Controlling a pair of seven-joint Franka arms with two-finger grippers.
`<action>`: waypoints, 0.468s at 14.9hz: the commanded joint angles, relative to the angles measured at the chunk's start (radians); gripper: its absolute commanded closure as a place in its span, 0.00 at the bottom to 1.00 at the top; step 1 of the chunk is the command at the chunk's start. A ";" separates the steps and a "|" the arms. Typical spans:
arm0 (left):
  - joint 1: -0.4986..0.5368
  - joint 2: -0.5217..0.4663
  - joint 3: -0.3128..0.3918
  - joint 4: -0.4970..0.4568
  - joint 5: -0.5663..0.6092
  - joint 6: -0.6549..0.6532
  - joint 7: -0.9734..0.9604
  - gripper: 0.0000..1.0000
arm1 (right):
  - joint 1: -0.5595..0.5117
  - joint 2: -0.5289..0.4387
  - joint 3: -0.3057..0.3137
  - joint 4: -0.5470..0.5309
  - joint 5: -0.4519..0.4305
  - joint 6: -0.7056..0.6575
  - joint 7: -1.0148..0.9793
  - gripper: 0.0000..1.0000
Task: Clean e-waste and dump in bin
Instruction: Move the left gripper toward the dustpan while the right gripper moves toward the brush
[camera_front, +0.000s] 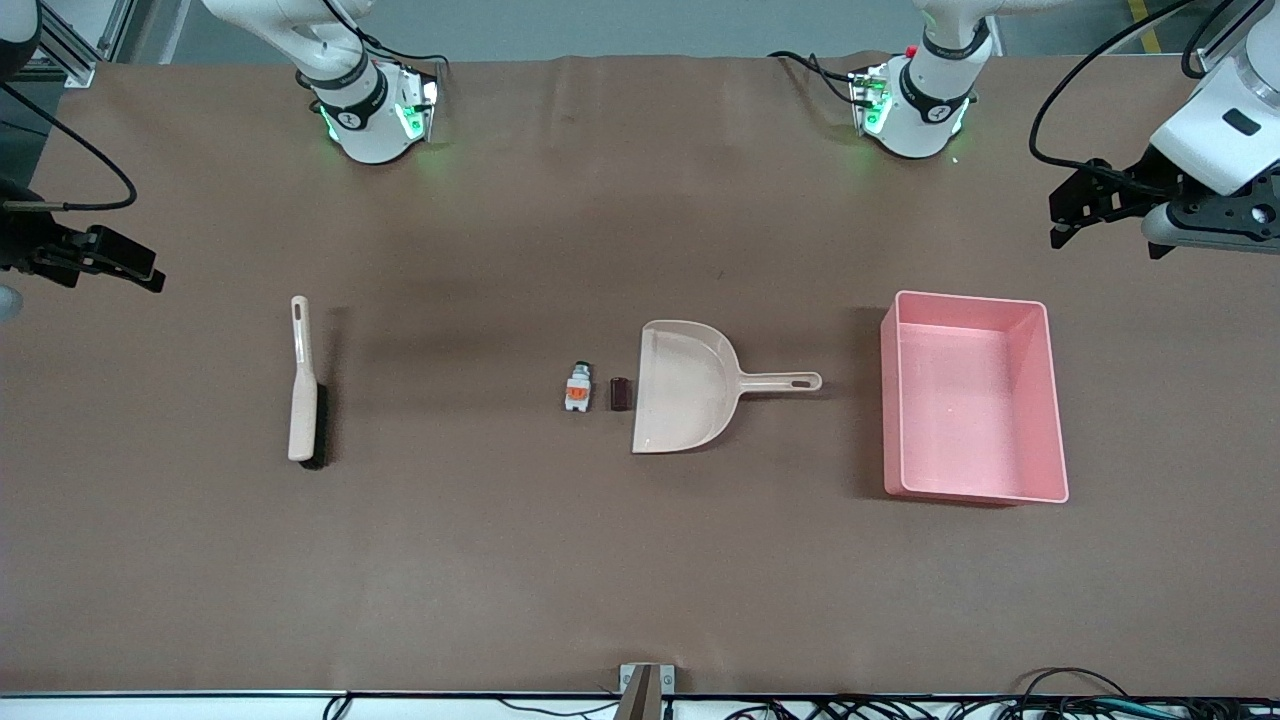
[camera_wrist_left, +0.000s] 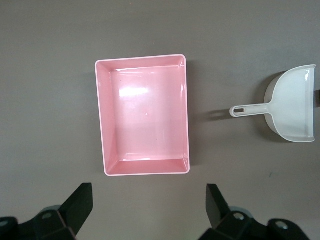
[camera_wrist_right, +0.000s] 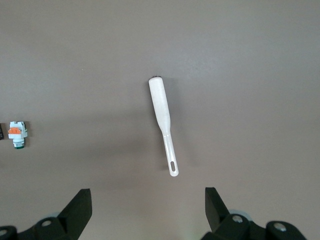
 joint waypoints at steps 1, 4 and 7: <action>0.002 -0.009 0.004 0.000 -0.016 -0.008 0.007 0.00 | -0.002 0.002 0.008 0.008 0.003 0.004 0.016 0.00; 0.002 0.000 0.004 0.009 -0.005 0.000 0.021 0.00 | 0.007 0.002 0.011 0.006 0.003 0.006 0.018 0.00; 0.000 0.041 -0.001 0.018 -0.016 0.017 0.032 0.00 | 0.003 0.013 0.013 0.006 0.006 0.018 0.010 0.00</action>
